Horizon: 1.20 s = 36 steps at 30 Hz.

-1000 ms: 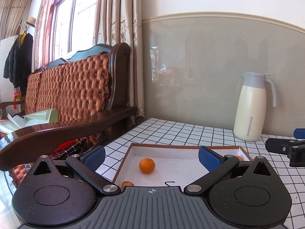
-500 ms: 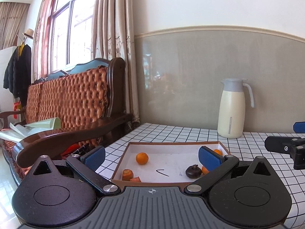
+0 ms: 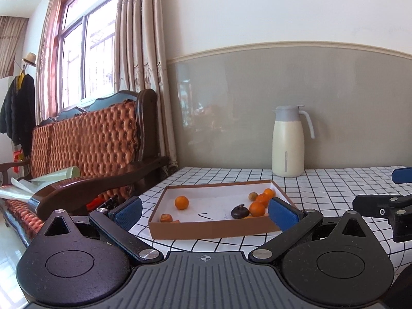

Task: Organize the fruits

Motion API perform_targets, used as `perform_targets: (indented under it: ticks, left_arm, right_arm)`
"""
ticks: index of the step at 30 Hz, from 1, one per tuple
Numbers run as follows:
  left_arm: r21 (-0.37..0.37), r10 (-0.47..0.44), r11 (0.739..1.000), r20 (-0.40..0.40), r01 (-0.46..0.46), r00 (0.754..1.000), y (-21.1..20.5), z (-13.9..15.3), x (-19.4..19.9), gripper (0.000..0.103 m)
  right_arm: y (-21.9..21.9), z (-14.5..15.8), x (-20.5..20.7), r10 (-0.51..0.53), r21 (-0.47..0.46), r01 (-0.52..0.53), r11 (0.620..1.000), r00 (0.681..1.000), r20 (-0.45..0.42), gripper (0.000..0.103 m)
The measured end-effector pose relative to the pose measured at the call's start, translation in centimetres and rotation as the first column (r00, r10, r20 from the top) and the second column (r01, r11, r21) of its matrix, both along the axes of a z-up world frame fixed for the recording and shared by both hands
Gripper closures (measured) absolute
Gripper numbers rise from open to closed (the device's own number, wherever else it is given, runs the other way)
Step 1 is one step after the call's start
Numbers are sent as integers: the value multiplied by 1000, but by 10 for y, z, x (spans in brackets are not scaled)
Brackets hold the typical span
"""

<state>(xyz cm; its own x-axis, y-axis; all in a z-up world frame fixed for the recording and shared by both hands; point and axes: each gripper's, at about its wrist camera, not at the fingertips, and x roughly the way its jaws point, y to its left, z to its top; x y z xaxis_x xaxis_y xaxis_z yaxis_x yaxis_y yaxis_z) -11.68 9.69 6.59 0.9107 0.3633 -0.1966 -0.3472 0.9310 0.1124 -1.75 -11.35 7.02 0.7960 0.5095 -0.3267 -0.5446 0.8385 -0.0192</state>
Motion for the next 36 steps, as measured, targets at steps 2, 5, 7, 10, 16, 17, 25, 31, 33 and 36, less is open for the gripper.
perform_targets:
  ticks: [2,5,7,10,16,17,25,31,33,36]
  left_arm:
    - [17,-3,1000,10,3,1000,-7,-2,-9,0]
    - [24,-12,1000,20,12,1000,-13,-10,-19,0]
    - [30,-14,999,21,13,1000,-15,-18,-23,0]
    - [22,3,1000,12,-3,1000,-15,-32,-23,0]
    - [-24,17,1000,-2,-17,1000,-10,-40,-16,0]
    - [-21,21,1000,2,-21,1000,-10,-39,-15,0]
    - [-29,42,999,-20,-42,999,-6,-47,-7,0]
    - [-25,37,999,-12,-37,999,-6,-47,-9,0]
    - [-24,37,999,-10,-37,999,-6,-47,-9,0]
    - [-27,36,999,-10,-36,999,-6,-47,-9,0]
  right_arm:
    - [-7,-2,-6,-19,2,19,1000,1000,10,6]
    - [-17,-8,-12,-39,6,39,999,999,9,6]
    - [-20,-14,-16,-50,5,50,999,998,29,6]
    - [-23,-25,-20,-62,6,62,998,996,59,6]
    - [-30,-30,-13,-85,30,84,996,996,33,6]
    - [-31,-29,-12,-89,35,87,996,995,38,6]
    - [-25,-35,-7,-98,-5,98,995,994,38,6]
    - [-23,-37,-6,-101,-16,102,995,994,27,6]
    - [-24,-37,-5,-103,-14,103,995,994,26,6]
    - [-24,-37,-5,-103,-18,103,995,994,24,6]
